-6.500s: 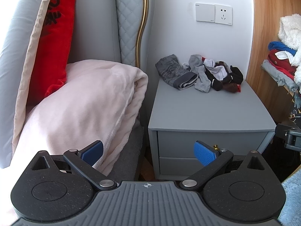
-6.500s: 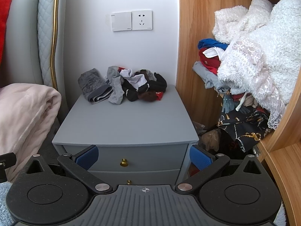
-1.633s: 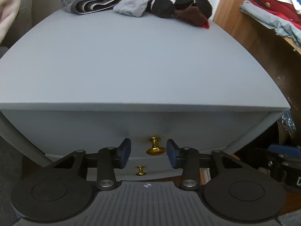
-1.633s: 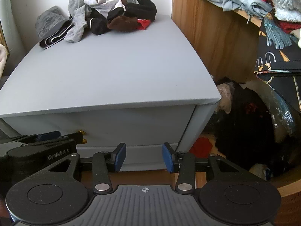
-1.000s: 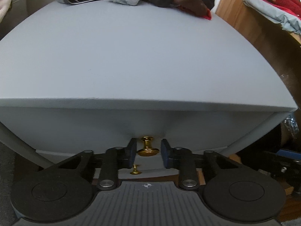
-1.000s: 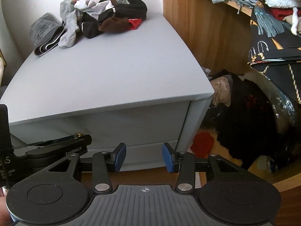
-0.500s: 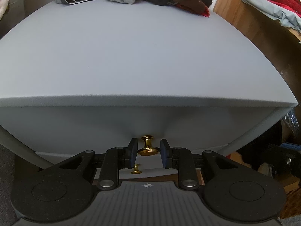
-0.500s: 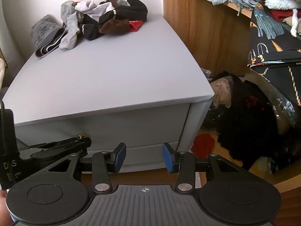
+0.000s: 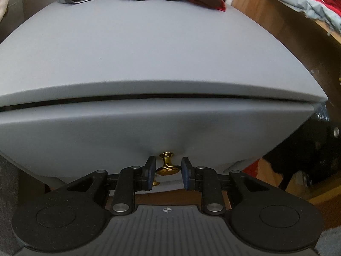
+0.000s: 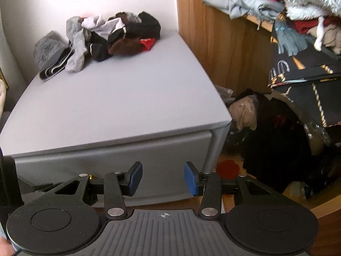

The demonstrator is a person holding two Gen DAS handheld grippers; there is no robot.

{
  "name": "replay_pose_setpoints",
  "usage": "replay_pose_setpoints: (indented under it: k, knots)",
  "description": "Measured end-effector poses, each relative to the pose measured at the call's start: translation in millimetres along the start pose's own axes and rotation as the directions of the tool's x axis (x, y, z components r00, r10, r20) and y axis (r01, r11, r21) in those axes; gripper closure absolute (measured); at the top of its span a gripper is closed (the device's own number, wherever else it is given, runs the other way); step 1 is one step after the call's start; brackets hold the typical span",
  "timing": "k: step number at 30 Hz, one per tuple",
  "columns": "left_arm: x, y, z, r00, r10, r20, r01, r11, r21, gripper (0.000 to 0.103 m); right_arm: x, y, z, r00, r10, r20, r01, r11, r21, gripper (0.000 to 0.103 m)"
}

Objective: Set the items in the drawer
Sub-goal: 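Pull the brass knob with the left tool, sliding the drawer out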

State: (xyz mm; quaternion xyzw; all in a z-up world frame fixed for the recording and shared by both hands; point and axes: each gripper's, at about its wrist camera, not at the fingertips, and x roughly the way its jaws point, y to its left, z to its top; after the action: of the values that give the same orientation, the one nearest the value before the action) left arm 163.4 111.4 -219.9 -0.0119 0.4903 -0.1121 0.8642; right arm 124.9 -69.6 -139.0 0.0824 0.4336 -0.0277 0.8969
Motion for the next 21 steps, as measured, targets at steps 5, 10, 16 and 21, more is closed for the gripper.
replay_pose_setpoints:
  k: [5, 10, 16, 21]
  knots:
    - [1.0, -0.4, 0.2, 1.000, -0.008, -0.028, 0.009, 1.000, 0.008, 0.077, -2.3, 1.4, 2.6, 0.999, 0.014, 0.032, -0.014, 1.000, -0.001, 0.058]
    - [7.2, 10.0, 1.0, 0.993, -0.077, -0.092, 0.071, 0.996, -0.062, 0.101, -0.9, 13.1, 7.0, 0.998, 0.019, 0.060, -0.018, 1.000, -0.024, 0.052]
    - [-2.6, 10.7, 9.7, 0.997, -0.065, -0.046, 0.061, 0.995, -0.077, 0.096, 3.7, 23.2, 8.0, 0.998, 0.020, 0.058, -0.018, 0.999, -0.045, 0.052]
    - [4.5, 13.0, 17.8, 0.996, -0.076, -0.054, 0.069, 0.992, -0.106, 0.078, 5.3, 21.0, 6.8, 0.999, 0.020, 0.045, -0.019, 0.999, -0.033, 0.052]
